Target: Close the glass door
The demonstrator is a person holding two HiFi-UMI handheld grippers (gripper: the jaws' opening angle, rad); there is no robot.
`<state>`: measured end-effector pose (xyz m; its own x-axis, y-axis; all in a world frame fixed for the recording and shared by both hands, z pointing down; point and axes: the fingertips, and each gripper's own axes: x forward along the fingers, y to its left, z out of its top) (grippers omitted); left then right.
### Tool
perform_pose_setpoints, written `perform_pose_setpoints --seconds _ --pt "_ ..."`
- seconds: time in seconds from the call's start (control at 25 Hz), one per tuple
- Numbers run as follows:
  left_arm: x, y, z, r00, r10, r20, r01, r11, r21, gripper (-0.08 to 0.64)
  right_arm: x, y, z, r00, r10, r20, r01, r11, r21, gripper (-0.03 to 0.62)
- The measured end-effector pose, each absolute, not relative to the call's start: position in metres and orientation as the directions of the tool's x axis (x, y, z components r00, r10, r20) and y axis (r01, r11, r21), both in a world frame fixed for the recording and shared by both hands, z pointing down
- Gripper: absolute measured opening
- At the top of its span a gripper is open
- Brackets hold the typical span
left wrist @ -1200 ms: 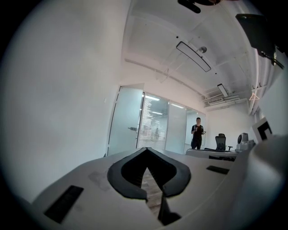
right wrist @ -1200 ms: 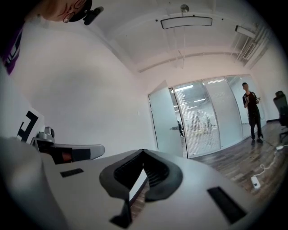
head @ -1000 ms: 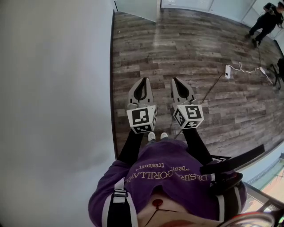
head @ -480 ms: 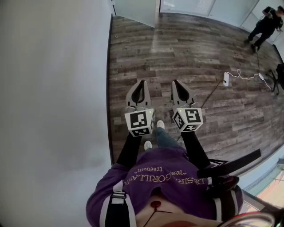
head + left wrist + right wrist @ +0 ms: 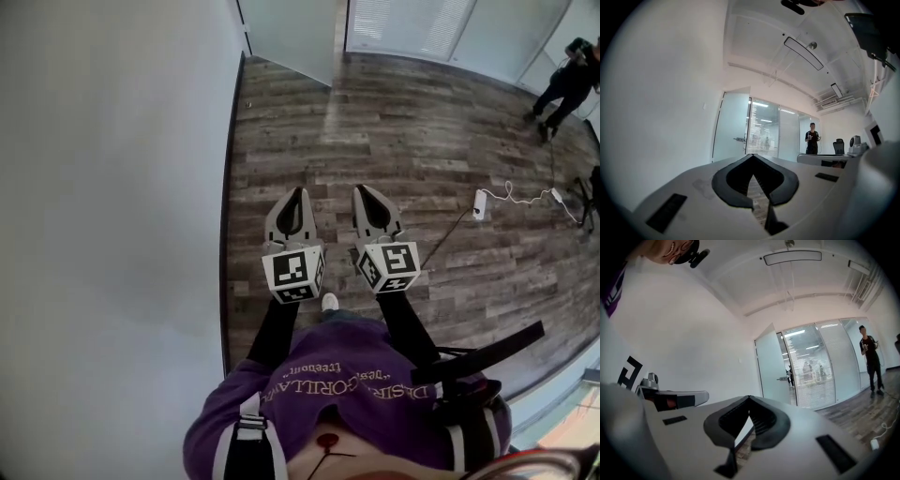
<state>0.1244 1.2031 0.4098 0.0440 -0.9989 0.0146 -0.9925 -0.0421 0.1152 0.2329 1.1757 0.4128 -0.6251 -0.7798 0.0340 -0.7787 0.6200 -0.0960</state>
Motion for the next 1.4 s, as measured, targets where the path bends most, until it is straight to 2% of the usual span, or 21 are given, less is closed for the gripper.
perform_pose_setpoints --seconds 0.4,0.72,1.04,1.4 --pt "0.127 1.146 0.415 -0.001 -0.999 0.037 -0.996 0.005 0.093 0.000 0.238 1.109 0.424 -0.641 -0.767 0.037 -0.762 0.629 -0.152 -0.009" --pt "0.114 1.073 0.417 0.026 -0.999 0.036 -0.996 -0.023 0.089 0.000 0.225 1.040 0.425 -0.618 -0.785 0.036 -0.779 0.605 -0.165 -0.009" --pt "0.071 0.983 0.410 0.101 -0.995 0.010 -0.988 -0.099 0.119 0.000 0.166 0.963 0.424 -0.621 -0.783 0.041 -0.778 0.609 -0.152 -0.009" --pt "0.017 0.914 0.410 0.113 -0.993 -0.018 -0.987 -0.114 0.117 0.000 0.116 0.894 0.421 -0.592 -0.806 0.023 -0.800 0.583 -0.143 -0.009"
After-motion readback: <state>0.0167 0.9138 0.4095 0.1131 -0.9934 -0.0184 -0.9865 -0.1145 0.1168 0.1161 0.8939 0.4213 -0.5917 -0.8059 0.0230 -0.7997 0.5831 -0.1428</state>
